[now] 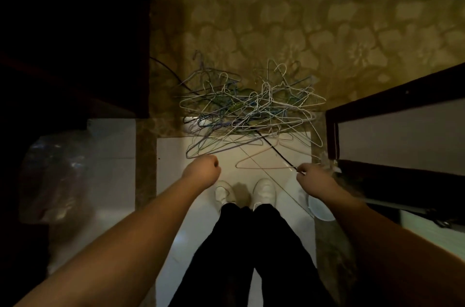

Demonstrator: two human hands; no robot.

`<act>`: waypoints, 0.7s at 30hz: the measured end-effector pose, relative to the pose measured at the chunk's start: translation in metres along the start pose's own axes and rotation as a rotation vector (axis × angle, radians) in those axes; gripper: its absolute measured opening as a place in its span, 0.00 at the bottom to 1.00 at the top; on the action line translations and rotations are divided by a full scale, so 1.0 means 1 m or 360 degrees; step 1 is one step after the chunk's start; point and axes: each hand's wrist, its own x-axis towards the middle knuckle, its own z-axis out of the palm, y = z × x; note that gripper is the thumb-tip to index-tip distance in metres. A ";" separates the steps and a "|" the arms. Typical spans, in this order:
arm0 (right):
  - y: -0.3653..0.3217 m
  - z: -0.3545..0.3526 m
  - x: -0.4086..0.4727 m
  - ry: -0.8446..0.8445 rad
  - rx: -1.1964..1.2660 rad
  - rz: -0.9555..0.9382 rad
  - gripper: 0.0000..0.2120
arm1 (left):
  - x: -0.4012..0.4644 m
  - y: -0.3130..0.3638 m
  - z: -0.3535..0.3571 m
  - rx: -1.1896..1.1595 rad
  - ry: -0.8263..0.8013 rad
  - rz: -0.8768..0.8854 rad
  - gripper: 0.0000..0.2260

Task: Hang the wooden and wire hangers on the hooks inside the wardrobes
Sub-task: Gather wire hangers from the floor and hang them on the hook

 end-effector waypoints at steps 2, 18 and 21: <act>0.007 0.012 0.039 0.0009 0.0037 0.0020 0.16 | 0.038 -0.002 0.012 0.0023 -0.0005 -0.0034 0.11; 0.092 0.066 0.330 0.0336 -0.0114 -0.0063 0.24 | 0.323 0.054 0.107 0.0407 0.0069 0.0299 0.10; 0.100 0.071 0.369 0.0502 -0.0031 -0.0048 0.25 | 0.353 0.066 0.117 0.0519 0.0155 0.0435 0.13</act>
